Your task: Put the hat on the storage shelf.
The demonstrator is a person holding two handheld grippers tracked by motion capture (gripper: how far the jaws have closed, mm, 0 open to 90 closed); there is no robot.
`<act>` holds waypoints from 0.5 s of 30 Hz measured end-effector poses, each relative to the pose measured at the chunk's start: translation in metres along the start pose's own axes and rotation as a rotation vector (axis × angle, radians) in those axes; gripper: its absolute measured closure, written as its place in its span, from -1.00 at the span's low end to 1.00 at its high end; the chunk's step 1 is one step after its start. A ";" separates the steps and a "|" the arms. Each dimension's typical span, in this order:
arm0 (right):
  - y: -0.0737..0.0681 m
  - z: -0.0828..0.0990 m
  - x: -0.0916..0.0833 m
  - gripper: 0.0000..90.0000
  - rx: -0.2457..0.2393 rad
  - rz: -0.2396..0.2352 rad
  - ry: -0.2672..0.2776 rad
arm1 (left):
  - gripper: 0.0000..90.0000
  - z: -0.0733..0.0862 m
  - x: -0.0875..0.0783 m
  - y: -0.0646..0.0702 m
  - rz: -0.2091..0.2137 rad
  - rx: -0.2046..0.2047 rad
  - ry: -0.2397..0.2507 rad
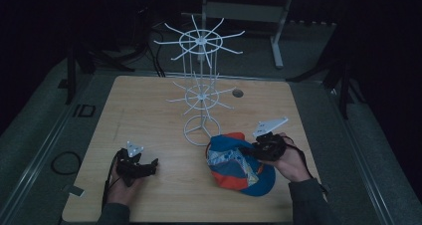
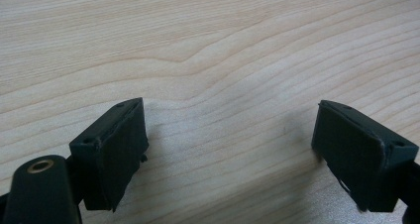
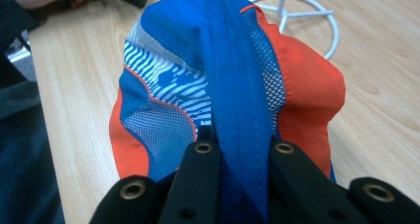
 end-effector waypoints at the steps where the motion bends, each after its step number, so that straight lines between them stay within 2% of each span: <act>1: 0.000 0.000 -0.002 0.96 0.005 0.002 0.004 | -0.68 0.000 0.000 0.000 0.000 0.000 -0.001; 9: 0.007 -0.002 -0.019 0.96 0.028 0.023 0.065 | -0.68 0.000 0.000 0.000 0.001 -0.004 0.000; 15: 0.012 -0.005 -0.031 0.96 0.040 0.031 0.086 | -0.68 0.000 0.000 0.000 0.000 -0.002 0.000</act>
Point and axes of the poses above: each handheld gripper's, and its own axes: x roughly forward along the jaws, z roughly out of its underside, y roughly to its right, the point moved 3 cm from there along x, roughly forward along the jaws, and after that the axes turned 1 degree about -z, right-handed, at the moved point
